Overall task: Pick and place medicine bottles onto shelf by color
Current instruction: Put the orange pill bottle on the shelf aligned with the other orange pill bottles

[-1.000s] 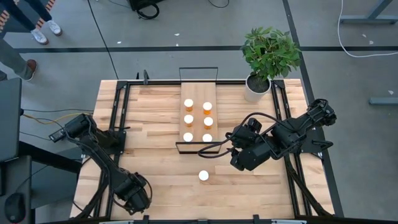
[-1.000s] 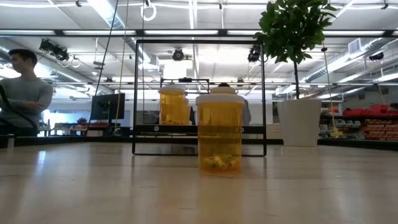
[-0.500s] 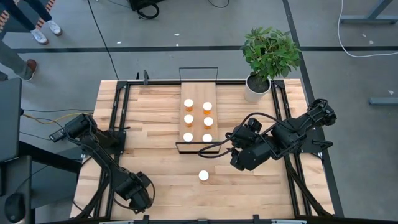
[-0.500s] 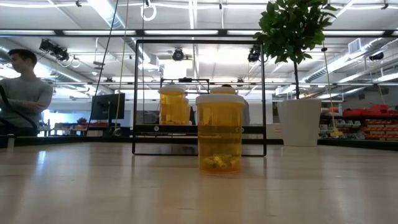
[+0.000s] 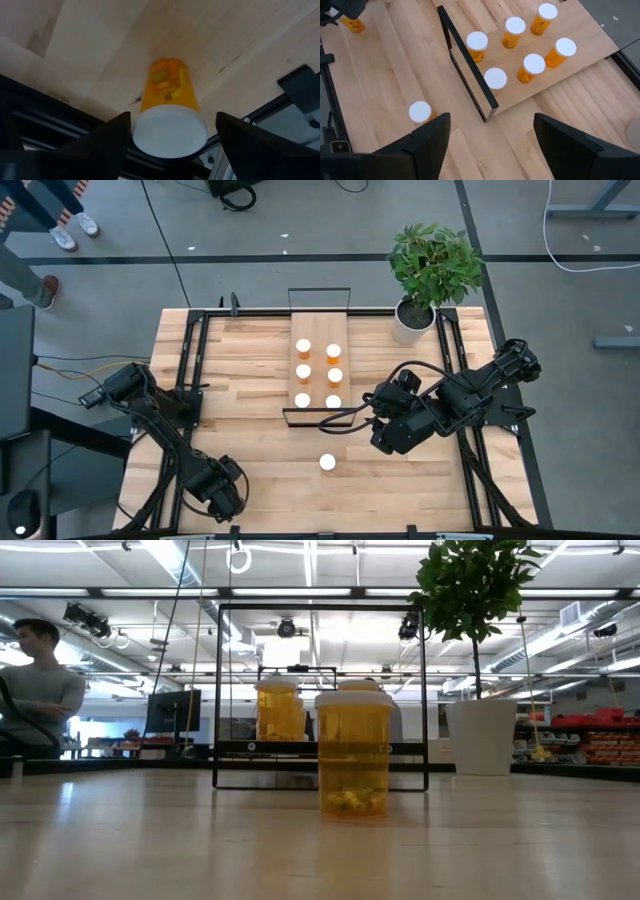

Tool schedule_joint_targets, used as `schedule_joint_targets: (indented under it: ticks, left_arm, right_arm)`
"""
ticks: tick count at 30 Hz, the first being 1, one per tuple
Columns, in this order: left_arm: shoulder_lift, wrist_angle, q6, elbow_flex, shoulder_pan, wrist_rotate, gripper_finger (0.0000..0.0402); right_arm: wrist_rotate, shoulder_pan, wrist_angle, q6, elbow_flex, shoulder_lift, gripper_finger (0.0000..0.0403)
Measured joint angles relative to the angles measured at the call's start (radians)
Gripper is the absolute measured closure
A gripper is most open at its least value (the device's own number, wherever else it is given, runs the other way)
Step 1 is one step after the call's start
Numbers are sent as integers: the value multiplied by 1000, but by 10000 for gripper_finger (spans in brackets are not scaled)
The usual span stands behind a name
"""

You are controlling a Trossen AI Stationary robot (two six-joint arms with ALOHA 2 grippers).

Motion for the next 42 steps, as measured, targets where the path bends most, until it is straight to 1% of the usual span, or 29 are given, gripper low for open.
schedule_joint_targets:
  ticks: [9,27,34,42]
  left_arm:
    - [0,0,0,0,0,0,133]
    - [0,-2,6,0,-1,-3,173]
    - [0,-10,66,0,13,-5,172]
    - [-1,-62,192,18,90,-9,177]
  right_arm:
    - [0,0,0,0,0,0,109]
    - [0,0,0,0,0,0,109]
    - [0,0,0,0,0,0,109]
    - [-1,0,-11,11,0,0,109]
